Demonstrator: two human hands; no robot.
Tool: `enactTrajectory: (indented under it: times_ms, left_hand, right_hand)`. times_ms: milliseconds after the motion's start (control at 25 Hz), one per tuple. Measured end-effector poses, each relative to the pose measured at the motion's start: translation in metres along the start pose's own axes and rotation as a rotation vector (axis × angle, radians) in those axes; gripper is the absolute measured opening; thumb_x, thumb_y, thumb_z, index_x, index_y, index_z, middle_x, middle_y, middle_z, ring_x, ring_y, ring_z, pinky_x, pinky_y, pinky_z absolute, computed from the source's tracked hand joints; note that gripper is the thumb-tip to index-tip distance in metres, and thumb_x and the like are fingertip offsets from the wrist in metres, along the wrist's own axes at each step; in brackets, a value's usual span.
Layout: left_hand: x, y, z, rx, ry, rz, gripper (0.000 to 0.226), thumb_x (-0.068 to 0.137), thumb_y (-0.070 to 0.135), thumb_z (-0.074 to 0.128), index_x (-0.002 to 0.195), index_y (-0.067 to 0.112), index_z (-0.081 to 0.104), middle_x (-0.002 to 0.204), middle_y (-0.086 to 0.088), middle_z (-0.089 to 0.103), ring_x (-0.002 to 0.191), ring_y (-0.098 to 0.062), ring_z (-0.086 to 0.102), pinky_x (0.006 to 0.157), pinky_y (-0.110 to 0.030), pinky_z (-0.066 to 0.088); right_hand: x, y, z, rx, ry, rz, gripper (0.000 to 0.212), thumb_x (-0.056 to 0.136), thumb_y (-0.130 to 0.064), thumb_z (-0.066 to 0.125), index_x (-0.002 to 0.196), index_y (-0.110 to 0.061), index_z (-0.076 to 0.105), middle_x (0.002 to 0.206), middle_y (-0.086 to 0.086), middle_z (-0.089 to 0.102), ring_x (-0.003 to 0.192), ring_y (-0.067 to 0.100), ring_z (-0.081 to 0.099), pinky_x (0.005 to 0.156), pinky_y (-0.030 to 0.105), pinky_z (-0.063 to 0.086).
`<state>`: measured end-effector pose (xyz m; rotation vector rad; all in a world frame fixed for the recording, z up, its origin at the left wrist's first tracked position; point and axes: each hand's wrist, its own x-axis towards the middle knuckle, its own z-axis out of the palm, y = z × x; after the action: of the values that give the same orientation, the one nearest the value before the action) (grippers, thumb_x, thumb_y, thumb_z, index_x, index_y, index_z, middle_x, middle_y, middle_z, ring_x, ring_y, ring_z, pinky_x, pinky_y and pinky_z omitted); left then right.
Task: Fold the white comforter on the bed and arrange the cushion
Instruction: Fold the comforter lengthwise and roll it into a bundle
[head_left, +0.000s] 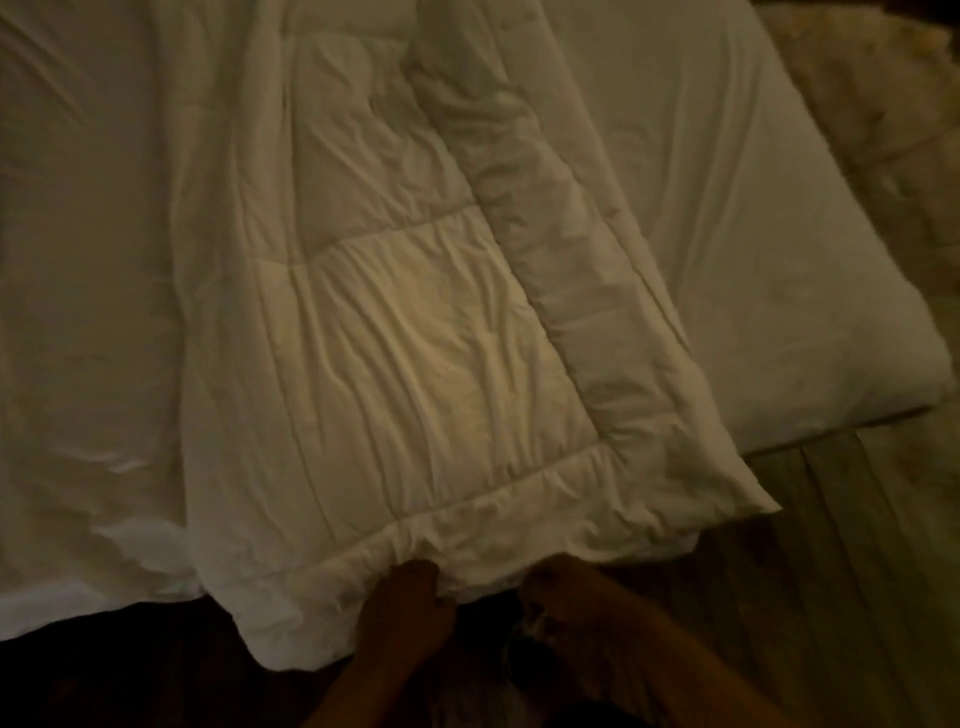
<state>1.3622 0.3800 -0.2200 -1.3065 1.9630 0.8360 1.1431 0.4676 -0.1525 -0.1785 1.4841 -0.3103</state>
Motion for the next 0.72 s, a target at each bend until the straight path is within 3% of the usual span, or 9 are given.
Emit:
enactTrajectory:
  times_ms: [40,80,160,200,280,360,440,520,720]
  left_hand:
    - [-0.004,0.012,-0.006,-0.045,0.094,0.014,0.035,0.080,0.049,0.043,0.094,0.022,0.060,0.100,0.000,0.066,0.096,-0.024,0.065,0.079,-0.033,0.049]
    - [-0.003,0.018,-0.007,-0.047,0.215,0.122,0.036,0.078,0.052,0.040,0.088,0.023,0.059,0.092,0.000,0.067,0.088,-0.025,0.066,0.073,-0.033,0.050]
    - [-0.001,0.032,-0.004,0.079,0.386,0.304,0.039,0.076,0.048,0.047,0.091,0.018,0.066,0.086,-0.004,0.067,0.074,-0.028,0.066,0.065,-0.036,0.053]
    - [0.002,0.041,-0.003,0.149,0.450,0.382,0.046,0.077,0.048,0.052,0.101,0.013,0.069,0.093,-0.008,0.067,0.078,-0.030,0.065,0.069,-0.039,0.055]
    - [0.017,0.060,0.000,0.299,0.505,0.479,0.073,0.077,0.062,0.053,0.126,0.008,0.060,0.116,-0.018,0.064,0.100,-0.037,0.061,0.087,-0.050,0.052]
    - [0.037,0.084,-0.003,0.420,0.433,0.488,0.100,0.068,0.076,0.051,0.140,0.006,0.049,0.130,-0.023,0.056,0.113,-0.042,0.053,0.096,-0.057,0.043]
    - [0.053,0.106,-0.005,0.516,0.312,0.448,0.108,0.056,0.070,0.067,0.138,0.005,0.045,0.128,-0.023,0.056,0.105,-0.042,0.055,0.086,-0.055,0.047]
    - [0.060,0.121,-0.007,0.507,0.255,0.419,0.093,0.048,0.052,0.081,0.126,0.009,0.056,0.113,-0.018,0.062,0.088,-0.035,0.061,0.069,-0.045,0.053]
    - [0.063,0.104,-0.010,0.261,0.334,0.671,0.044,0.056,0.037,0.063,0.097,0.022,0.071,0.075,0.001,0.066,0.055,-0.019,0.064,0.042,-0.023,0.047]
  right_hand:
    - [0.000,-0.019,-0.014,-0.053,-0.004,-0.079,0.036,0.089,-0.015,0.067,0.115,0.009,0.061,0.083,0.016,0.067,0.067,0.024,0.061,0.076,0.045,0.054]
    - [0.001,-0.036,-0.034,-0.001,-0.003,-0.158,0.021,0.096,-0.007,0.054,0.107,0.008,0.065,0.089,0.022,0.068,0.071,0.028,0.063,0.079,0.048,0.053]
    - [0.010,-0.064,-0.072,0.013,0.192,-0.320,0.018,0.098,-0.012,0.053,0.093,-0.008,0.070,0.089,0.018,0.072,0.073,0.028,0.067,0.082,0.051,0.055]
    - [0.019,-0.074,-0.091,-0.078,0.427,-0.419,0.015,0.096,-0.016,0.056,0.093,-0.013,0.070,0.091,0.013,0.073,0.078,0.026,0.068,0.085,0.047,0.055]
    - [0.038,-0.090,-0.120,-0.304,0.917,-0.518,0.023,0.090,-0.025,0.061,0.109,-0.013,0.066,0.111,0.012,0.066,0.103,0.029,0.061,0.093,0.038,0.046]
    - [0.052,-0.097,-0.150,-0.443,1.163,-0.501,0.051,0.087,-0.037,0.062,0.129,-0.011,0.051,0.131,0.016,0.048,0.120,0.036,0.046,0.102,0.044,0.039]
    - [0.065,-0.098,-0.171,-0.389,1.186,-0.373,0.076,0.085,-0.056,0.060,0.140,-0.009,0.037,0.137,0.018,0.041,0.124,0.038,0.041,0.104,0.050,0.039]
    - [0.075,-0.092,-0.181,-0.333,1.098,-0.308,0.088,0.082,-0.068,0.056,0.141,-0.007,0.032,0.135,0.019,0.046,0.122,0.040,0.047,0.100,0.051,0.043]
    - [0.051,-0.080,-0.187,-0.120,0.759,-0.422,0.068,0.085,-0.065,0.057,0.128,-0.013,0.046,0.123,0.013,0.060,0.110,0.033,0.058,0.081,0.032,0.040]
